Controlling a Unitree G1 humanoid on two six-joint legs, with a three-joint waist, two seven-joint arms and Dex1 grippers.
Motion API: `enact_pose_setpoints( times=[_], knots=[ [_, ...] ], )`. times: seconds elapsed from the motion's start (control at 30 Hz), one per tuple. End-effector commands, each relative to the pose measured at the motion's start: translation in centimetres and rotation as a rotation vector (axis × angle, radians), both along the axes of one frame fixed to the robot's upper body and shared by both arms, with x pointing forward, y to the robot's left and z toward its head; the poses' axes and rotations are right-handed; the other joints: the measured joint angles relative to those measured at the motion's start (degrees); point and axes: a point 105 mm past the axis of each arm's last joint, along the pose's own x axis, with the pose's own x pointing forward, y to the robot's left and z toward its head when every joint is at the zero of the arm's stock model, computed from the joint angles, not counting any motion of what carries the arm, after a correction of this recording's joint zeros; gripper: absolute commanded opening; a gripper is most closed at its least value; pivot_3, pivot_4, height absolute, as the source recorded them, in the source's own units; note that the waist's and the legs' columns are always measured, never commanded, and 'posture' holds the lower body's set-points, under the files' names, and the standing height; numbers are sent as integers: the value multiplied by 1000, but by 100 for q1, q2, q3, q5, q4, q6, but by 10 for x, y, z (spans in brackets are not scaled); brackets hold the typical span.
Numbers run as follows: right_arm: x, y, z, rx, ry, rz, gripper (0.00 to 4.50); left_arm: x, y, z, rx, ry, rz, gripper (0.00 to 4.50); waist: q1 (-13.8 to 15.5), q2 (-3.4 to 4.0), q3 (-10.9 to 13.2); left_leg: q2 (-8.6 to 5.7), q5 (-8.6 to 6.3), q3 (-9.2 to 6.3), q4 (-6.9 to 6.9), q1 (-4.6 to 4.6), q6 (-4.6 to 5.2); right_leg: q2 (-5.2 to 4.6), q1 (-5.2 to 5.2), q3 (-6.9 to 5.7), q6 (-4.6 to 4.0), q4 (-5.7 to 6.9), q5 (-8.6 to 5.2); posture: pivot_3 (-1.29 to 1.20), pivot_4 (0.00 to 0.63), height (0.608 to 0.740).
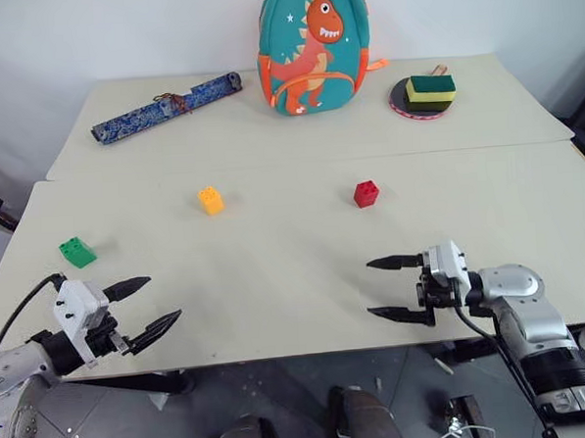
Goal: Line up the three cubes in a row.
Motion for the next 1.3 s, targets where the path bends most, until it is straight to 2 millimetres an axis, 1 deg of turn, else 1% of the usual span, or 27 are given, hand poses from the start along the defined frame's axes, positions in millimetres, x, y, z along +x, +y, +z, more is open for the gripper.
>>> enact_pose_setpoints(
  times=[0.03, 0.13, 0.2, 0.23, 0.27, 0.33, 0.37, 0.47, 0.5, 0.57, 0.63, 0.67, 0.73, 0.8, 0.87, 0.9, 0.93, 1.0, 1.07, 1.17, 1.3],
  knots=[
    [5, 4, 19, 42, -99, -41, 4467, 5, -8, 9, 29, -71, -27, 4500, -3, 0, 0, 0, 0, 1, 0, 0, 0, -1, -1, 1, 0, 0, 0, 0, 150, 740],
    [11, 1, 28, 86, -139, -128, 4467, 8, -15, 10, 2, -82, -50, 4500, 2, 0, 0, 0, -1, 0, 0, 0, -1, -2, -2, -1, 0, 5, 0, 0, 150, 740],
    [21, -15, 40, 170, -138, -297, 4467, 8, -24, 7, 2, -49, -95, 4500, 5, 0, 0, -1, -1, 1, 0, -1, -1, -2, -3, -1, 1, 5, 1, 0, 150, 740],
    [22, -23, 39, 187, -102, -357, 4467, 9, -28, 8, -7, -47, -115, 4500, 18, 0, 0, 0, -1, 0, 0, -2, -1, -2, -4, -2, 1, 5, 1, 0, 150, 740],
    [28, -40, 42, 228, -117, -497, 4467, 7, -38, 15, -67, -54, -159, 4500, 51, 0, 0, -1, -2, 0, 0, -3, -1, -2, -4, -2, 1, 5, 1, 0, 150, 740],
    [33, -70, 40, 246, -143, -696, 4467, 5, -56, 25, -143, -74, -233, 4500, 107, -2, -1, -2, -3, -2, 0, -5, 0, -3, -4, -2, 2, 3, 1, 0, 150, 740],
    [33, -82, 38, 236, -160, -759, 4467, 4, -63, 26, -154, -79, -262, 4500, 130, -2, -1, -5, -4, -1, 0, -5, 1, -6, -4, 1, 2, 2, 1, 0, 150, 740],
    [30, -104, 25, 188, -164, -867, 4467, -1, -82, 24, -155, -103, -335, 4500, 138, -2, -2, -10, -4, 6, 1, -2, 4, -6, -1, 8, 4, 0, 2, 0, 150, 740],
    [30, -105, 22, 182, -159, -873, 4467, -5, -90, 21, -156, -97, -379, 4500, 135, -1, -2, -10, -4, 7, 1, -1, 4, -4, -1, 9, 4, 1, 2, 0, 150, 740],
    [30, -100, 19, 187, -147, -868, 4467, -9, -100, 17, -164, -87, -429, 4500, 112, 0, -1, -7, -3, 9, 1, 0, 3, 1, -1, 9, 4, 2, 2, 0, 150, 740],
    [31, -92, 19, 202, -132, -845, 4467, -9, -102, 16, -173, -85, -447, 4500, 68, 0, -1, -4, -2, 14, 1, 3, 1, 6, -3, 17, 4, 4, 2, 0, 150, 740],
    [35, -86, 22, 201, -141, -843, 4467, -7, -103, 17, -178, -93, -449, 4500, 53, 0, -1, -2, -1, 14, 1, 4, 0, 8, -3, 18, 4, 5, 2, 0, 150, 740],
    [51, -70, 34, 213, -144, -847, 4467, -1, -104, 18, -178, -108, -449, 4500, 8, 0, -1, -1, 1, 13, 1, 5, -1, 10, -2, 20, 4, 6, 2, 0, 150, 740],
    [67, -55, 41, 173, -120, -847, 4467, 2, -109, 18, -183, -103, -466, 4500, -24, 3, -1, -5, 6, 16, 5, 4, 5, 4, -2, 27, 4, 7, 3, 0, 150, 740],
    [83, -46, 46, 130, -67, -889, 4467, 1, -113, 16, -198, -75, -487, 4500, -33, 4, -2, -7, 7, 16, 6, 6, 8, 0, -2, 31, 5, 11, 3, 0, 150, 740],
    [88, -44, 47, 121, -49, -906, 4467, 2, -114, 15, -203, -66, -491, 4500, -29, 5, -2, -7, 7, 14, 7, 5, 7, 0, -3, 30, 4, 12, 3, 0, 150, 740],
    [95, -41, 53, 139, -37, -921, 4467, 2, -115, 15, -207, -62, -493, 4500, -23, 5, -2, -6, 7, 11, 6, 4, 7, 0, -4, 28, 4, 14, 3, 0, 150, 740],
    [115, -32, 62, 147, -28, -958, 4467, 2, -118, 11, -210, -50, -496, 4500, -13, 5, -2, -2, 4, 4, 5, -4, 3, 4, -10, 18, 4, 15, 3, 0, 150, 740],
    [132, -23, 69, 152, -34, -979, 4467, 2, -121, 8, -205, -42, -503, 4500, -22, 5, -2, -4, 4, 10, 5, -9, 3, 4, -15, 19, 5, 15, 3, 0, 150, 740],
    [144, -12, 69, 147, -30, -983, 4467, 4, -121, 9, -206, -52, -493, 4500, -6, 5, -2, -4, 4, 34, 5, -15, 3, 7, -17, 14, 5, 15, 3, 0, 150, 740],
    [151, 1, 62, 141, 5, -975, 4467, 6, -120, 11, -204, -62, -480, 4500, -17, 5, -2, -2, 4, 45, 2, -22, 3, 9, -17, 10, 7, 19, 4, 0, 150, 740]
  ],
)
